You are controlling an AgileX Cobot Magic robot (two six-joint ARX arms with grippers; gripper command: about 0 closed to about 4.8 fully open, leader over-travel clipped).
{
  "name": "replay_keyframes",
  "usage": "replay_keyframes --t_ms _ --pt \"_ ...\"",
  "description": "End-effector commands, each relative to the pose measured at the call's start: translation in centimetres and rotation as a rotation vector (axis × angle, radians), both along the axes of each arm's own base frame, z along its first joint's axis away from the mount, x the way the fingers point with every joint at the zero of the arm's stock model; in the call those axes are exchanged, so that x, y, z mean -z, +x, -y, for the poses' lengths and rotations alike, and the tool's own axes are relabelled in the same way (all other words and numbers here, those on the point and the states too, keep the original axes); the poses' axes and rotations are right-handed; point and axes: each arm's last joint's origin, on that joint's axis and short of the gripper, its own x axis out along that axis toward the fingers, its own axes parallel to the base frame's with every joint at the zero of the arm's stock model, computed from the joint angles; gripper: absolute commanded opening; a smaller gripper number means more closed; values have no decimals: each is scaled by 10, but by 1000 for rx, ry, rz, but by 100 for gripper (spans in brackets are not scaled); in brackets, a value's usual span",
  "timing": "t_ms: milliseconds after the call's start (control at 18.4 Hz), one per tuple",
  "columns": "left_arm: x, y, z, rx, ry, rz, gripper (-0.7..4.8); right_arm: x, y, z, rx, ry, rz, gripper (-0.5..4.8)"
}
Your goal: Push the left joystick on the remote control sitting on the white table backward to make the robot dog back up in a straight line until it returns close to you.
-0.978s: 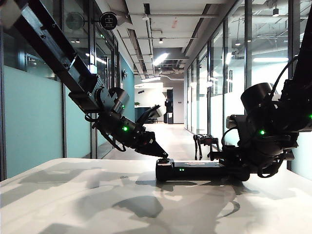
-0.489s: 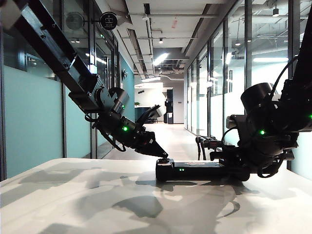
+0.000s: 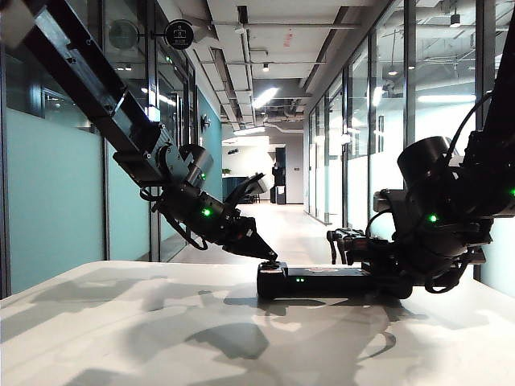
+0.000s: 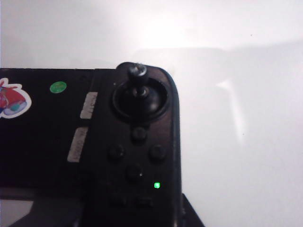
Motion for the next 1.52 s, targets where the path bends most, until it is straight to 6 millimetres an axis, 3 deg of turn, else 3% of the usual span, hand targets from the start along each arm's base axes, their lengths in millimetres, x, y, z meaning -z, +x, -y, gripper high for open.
replay_keyframes --t_ms 54,815,1087,1359,1522 --pt "-2 -1 1 12 -2 -10 -6 -6 3 1 25 0 44 165" --pt "-2 -1 1 4 -2 -11 -6 -6 3 1 25 0 44 166" --pt "-10 9 -2 -306 62 -3 -6 -6 3 1 24 0 43 166" --pt "-42 16 -8 -615 94 45 -6 -5 2 1 22 -2 36 167" --pt "-64 12 -10 -671 65 16 -6 -5 2 1 20 0 37 171"
